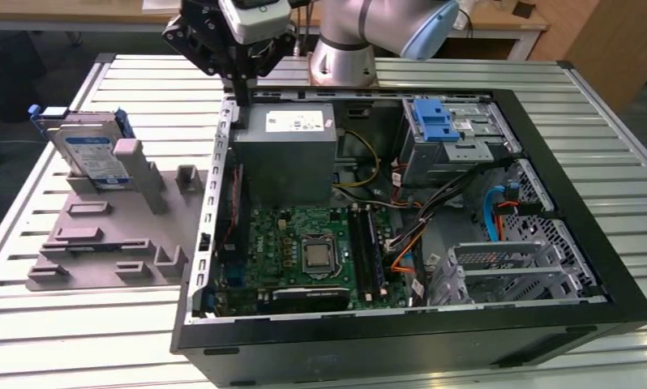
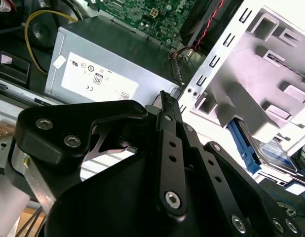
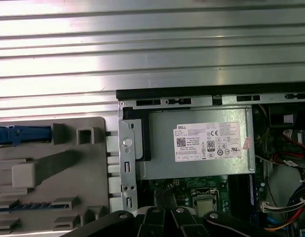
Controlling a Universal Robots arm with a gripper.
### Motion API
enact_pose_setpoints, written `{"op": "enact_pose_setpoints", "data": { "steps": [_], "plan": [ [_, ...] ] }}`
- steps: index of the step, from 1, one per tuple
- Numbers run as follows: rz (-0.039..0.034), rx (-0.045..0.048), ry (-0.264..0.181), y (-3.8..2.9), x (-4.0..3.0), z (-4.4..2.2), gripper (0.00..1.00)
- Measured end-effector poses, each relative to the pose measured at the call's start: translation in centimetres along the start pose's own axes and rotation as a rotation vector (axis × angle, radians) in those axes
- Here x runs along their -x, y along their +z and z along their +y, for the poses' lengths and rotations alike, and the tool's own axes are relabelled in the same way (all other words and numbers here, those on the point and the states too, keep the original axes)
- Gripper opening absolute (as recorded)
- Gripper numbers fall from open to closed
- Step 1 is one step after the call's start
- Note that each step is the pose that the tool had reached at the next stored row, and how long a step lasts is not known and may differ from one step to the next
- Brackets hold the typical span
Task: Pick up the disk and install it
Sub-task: 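Reach for the disk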
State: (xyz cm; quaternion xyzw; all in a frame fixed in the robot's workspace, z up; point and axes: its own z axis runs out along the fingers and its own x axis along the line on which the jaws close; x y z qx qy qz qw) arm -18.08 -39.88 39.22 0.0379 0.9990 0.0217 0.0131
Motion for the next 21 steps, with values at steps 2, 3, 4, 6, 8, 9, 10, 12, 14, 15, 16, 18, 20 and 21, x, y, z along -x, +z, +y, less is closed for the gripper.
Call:
{"op": "enact_pose_setpoints", "data": {
  "steps": [2, 3, 4, 6, 8, 9, 10, 12, 14, 15, 16, 18, 20, 21],
  "plan": [
    [0.0000, 0.0000, 0.000, 0.00, -0.13, -0.01, 0.11],
    [0.0000, 0.0000, 0.000, 0.00, -0.19, -0.01, 0.11],
    [0.0000, 0.0001, 0.000, 0.00, -0.26, -0.02, 0.11],
    [0.0000, 0.0000, 0.000, 0.00, -0.39, -0.03, 0.11],
    [0.0000, 0.0001, 0.000, 0.01, -0.52, -0.04, 0.11],
    [0.0000, 0.0000, 0.000, 0.00, -0.59, -0.05, 0.11],
    [0.0000, 0.0000, 0.000, 0.00, -0.66, -0.05, 0.11],
    [-0.0001, 0.0000, 0.000, 0.01, -0.79, -0.06, 0.11],
    [0.0000, 0.0000, 0.000, 0.01, -0.92, -0.07, 0.11],
    [0.0000, 0.0001, 0.000, 0.01, -0.99, -0.07, 0.11],
    [0.0000, 0.0001, 0.000, 0.01, -1.05, -0.08, 0.11],
    [0.0000, 0.0001, 0.000, 0.01, -1.19, -0.09, 0.11],
    [0.0000, 0.0001, 0.000, 0.01, -1.32, -0.10, 0.11],
    [0.0000, 0.0000, 0.000, 0.01, -1.39, -0.11, 0.11]
  ]
}}
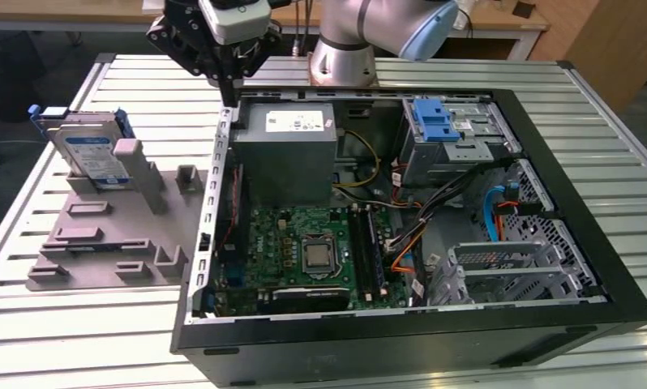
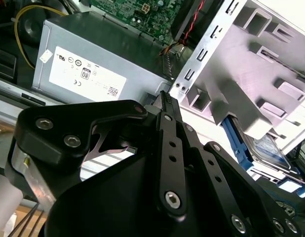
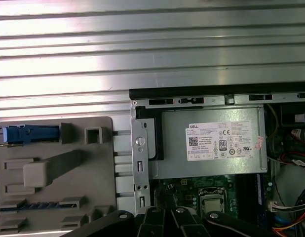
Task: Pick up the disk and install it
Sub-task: 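Reach for the disk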
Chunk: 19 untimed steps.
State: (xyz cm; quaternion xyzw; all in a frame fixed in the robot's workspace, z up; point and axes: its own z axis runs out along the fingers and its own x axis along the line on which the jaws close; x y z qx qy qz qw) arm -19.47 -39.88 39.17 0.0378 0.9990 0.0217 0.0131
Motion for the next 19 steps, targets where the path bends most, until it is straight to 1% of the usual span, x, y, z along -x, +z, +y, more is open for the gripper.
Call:
{"op": "enact_pose_setpoints", "data": {
  "steps": [7, 14, 19],
  "plan": [
    [0.0000, 0.0000, 0.000, 0.01, -0.51, -0.04, 0.11],
    [0.0000, 0.0000, 0.000, 0.00, -1.26, -0.09, 0.11],
    [0.0001, -0.0001, 0.000, 0.01, -1.52, -0.11, 0.11]
  ]
}}
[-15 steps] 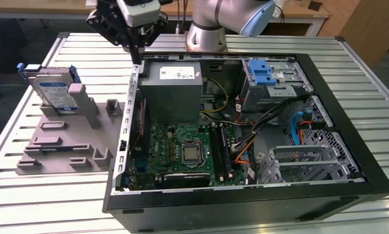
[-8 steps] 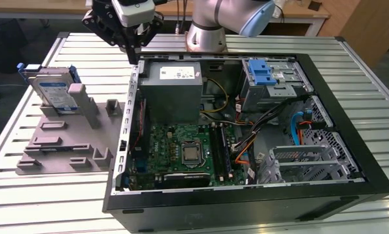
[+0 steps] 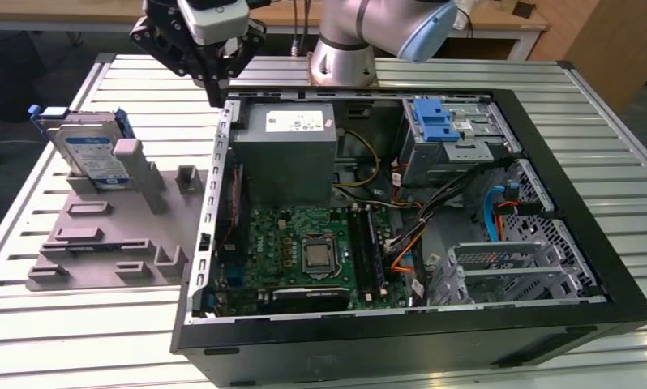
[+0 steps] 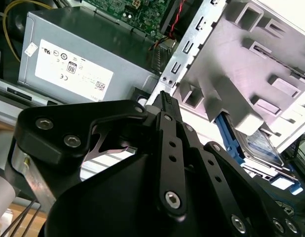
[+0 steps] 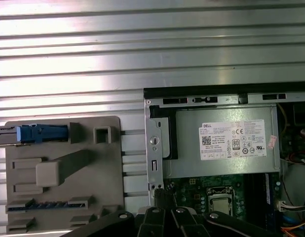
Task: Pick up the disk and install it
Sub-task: 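Reach for the disk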
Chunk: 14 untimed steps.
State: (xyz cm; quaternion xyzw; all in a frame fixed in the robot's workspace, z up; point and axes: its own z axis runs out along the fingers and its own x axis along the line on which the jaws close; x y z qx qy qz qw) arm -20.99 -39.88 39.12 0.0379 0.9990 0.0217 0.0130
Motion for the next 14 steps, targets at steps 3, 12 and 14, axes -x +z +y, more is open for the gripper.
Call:
{"op": "enact_pose_setpoints", "data": {
  "steps": [3, 12, 14],
  "plan": [
    [0.0000, 0.0001, 0.000, 0.01, -0.18, -0.01, 0.11],
    [0.0000, 0.0000, 0.000, 0.04, -0.73, -0.06, 0.11],
    [0.0000, 0.0001, 0.000, 0.05, -0.85, -0.07, 0.11]
  ]
}}
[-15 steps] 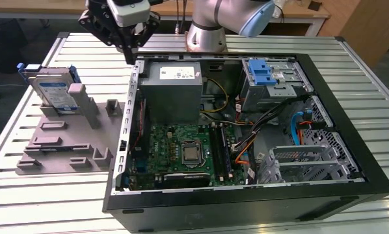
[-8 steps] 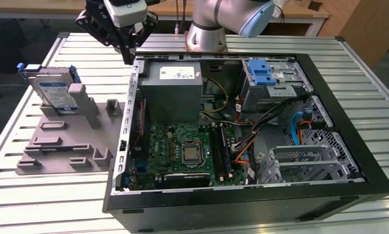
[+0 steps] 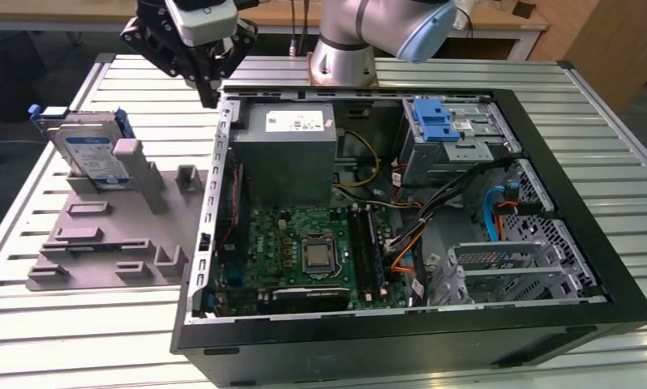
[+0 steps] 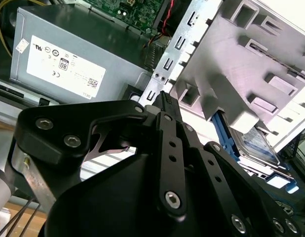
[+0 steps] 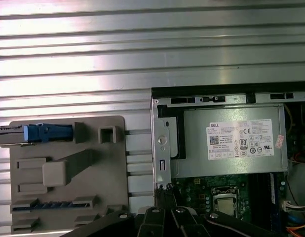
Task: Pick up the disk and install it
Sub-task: 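Reach for the disk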
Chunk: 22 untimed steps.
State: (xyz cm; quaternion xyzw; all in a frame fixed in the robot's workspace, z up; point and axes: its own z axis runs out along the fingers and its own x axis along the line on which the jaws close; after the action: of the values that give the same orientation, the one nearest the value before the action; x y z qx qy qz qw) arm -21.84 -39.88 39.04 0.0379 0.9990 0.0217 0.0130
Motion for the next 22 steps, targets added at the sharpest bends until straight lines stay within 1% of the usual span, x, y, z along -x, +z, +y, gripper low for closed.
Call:
{"op": "enact_pose_setpoints", "data": {
  "steps": [22],
  "plan": [
    [0.0000, 0.0000, 0.000, 0.07, -1.50, -0.12, 0.11]
  ]
}}
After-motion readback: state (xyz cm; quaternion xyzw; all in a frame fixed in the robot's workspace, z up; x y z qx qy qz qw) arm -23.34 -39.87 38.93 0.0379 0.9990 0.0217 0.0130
